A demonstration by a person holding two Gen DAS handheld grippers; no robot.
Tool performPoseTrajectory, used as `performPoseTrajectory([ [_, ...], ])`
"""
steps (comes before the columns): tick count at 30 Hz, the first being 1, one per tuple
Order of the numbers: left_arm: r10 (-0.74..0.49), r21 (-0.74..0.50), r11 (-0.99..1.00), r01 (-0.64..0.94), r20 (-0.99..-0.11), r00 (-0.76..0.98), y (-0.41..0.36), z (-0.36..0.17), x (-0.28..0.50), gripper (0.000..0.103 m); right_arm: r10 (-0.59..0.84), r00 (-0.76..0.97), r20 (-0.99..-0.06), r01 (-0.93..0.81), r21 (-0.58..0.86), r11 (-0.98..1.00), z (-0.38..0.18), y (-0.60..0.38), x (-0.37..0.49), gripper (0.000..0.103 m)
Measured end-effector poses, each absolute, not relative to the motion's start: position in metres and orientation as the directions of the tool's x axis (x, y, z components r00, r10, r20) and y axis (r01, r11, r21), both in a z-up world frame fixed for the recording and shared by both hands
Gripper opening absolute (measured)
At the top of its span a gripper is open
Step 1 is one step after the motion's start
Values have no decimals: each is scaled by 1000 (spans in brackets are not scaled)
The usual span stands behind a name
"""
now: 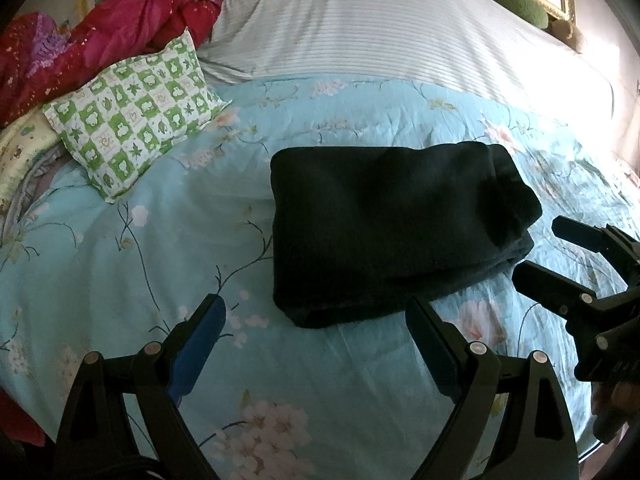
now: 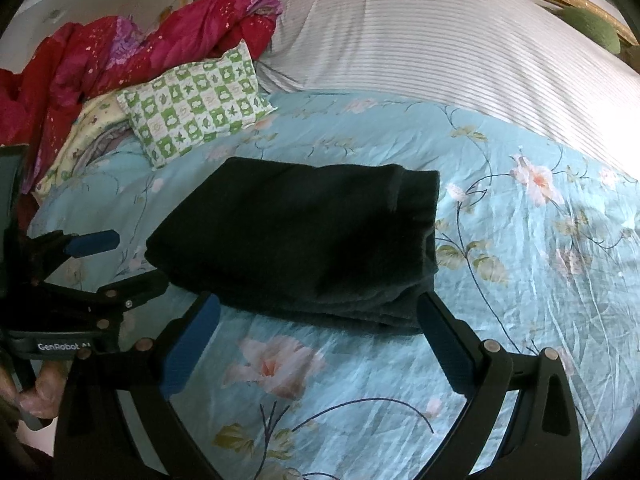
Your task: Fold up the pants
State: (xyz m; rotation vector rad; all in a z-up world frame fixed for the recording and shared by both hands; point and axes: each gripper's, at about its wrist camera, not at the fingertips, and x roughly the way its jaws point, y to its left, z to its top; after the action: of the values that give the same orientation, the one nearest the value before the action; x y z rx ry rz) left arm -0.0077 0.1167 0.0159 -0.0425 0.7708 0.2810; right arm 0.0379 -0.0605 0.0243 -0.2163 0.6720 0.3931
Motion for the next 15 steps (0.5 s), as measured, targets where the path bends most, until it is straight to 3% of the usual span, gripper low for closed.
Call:
performPoseTrajectory([
  [15,256,89,959,-268,-675,692,116,25,-2,92,295,720,-628,-434,-75,898,33,-56,40,99],
])
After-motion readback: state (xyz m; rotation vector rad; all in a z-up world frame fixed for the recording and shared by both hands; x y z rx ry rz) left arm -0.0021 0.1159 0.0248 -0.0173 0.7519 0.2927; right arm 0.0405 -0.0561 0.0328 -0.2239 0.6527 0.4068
